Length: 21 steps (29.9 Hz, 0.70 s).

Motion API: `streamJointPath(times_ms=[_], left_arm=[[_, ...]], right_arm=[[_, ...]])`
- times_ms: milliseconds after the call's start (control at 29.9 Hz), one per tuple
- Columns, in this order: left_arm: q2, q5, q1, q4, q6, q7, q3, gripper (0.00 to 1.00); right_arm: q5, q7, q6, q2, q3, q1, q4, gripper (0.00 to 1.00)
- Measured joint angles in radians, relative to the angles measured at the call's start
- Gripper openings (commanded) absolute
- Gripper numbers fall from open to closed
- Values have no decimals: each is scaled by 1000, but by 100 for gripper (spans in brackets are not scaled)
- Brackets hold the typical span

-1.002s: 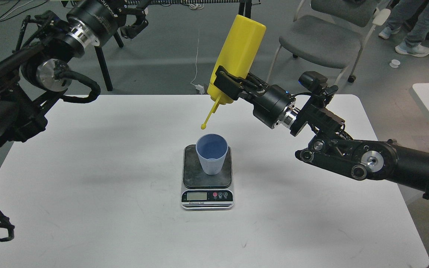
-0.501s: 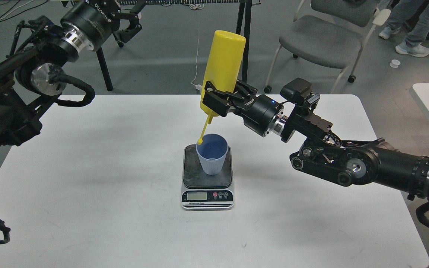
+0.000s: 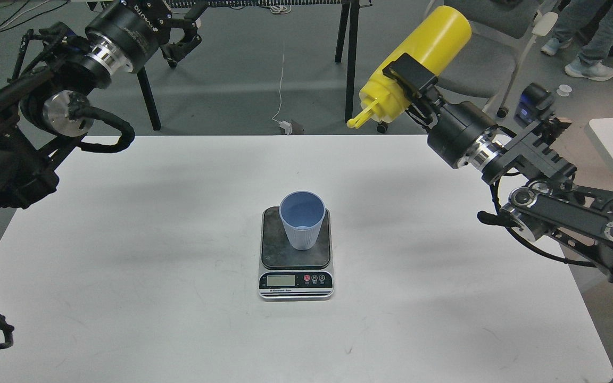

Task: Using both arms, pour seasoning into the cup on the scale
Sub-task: 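Turn the bottle upright and move it back toward its spot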

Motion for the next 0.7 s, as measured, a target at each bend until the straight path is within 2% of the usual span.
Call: streamJointPath(times_ms=[234,568,701], left_arm=[[0,0,0,0,-1,0,2,99],[2,0,-2,0,0,2,2,100],[2,0,-2,0,0,3,3,99]], right_arm=[[276,-7,158,-11,266,-161,16,23],[679,-7,336,52,415,-321,4,23],[839,-11,485,60,482,-432,3,23]])
